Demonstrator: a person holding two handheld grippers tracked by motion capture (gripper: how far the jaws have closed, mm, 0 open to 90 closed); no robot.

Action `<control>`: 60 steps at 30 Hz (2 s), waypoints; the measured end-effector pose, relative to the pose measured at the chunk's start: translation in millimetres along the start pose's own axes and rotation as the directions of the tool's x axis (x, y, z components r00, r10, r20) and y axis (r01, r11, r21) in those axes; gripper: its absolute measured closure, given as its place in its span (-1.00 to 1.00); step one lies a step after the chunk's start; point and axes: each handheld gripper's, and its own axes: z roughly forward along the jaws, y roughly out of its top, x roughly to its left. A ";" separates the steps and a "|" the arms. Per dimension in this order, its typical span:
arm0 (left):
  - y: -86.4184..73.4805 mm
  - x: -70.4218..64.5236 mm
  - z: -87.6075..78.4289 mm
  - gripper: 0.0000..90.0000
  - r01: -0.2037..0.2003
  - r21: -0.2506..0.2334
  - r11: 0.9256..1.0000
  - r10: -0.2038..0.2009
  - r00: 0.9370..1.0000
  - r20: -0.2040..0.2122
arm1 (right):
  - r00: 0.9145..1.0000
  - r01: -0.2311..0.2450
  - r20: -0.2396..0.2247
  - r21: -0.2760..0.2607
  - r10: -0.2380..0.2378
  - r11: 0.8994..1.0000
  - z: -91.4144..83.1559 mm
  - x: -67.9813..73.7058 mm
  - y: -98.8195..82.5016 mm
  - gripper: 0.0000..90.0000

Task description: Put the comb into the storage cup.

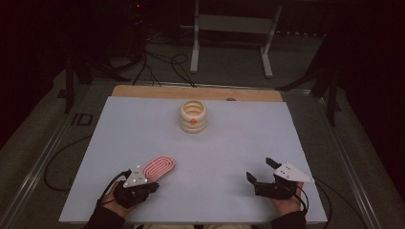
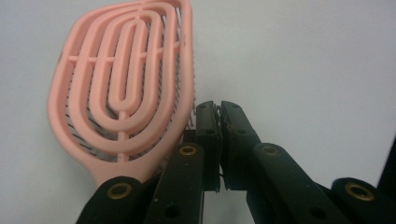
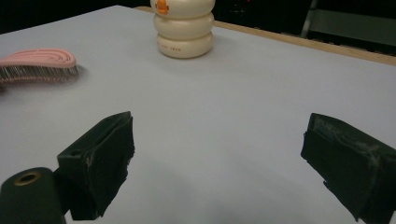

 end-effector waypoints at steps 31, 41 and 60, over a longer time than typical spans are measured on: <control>-18.8 26.3 -69.9 -0.54 0.047 -0.431 0.901 -0.191 0.936 -0.296 | 1.000 -0.005 0.006 -0.020 0.005 1.000 -2.8 -1.3 0.8 -0.80; -34.6 39.2 -83.2 -0.90 0.092 -0.528 0.844 -0.323 0.873 -0.365 | 1.000 0.003 0.002 -0.048 -0.003 0.999 -5.8 0.6 2.0 -0.80; -34.1 42.7 -80.3 -1.00 0.115 -0.469 0.876 -0.304 0.885 -0.352 | 1.000 0.004 0.008 -0.051 -0.004 0.999 -6.8 -0.8 1.9 -0.80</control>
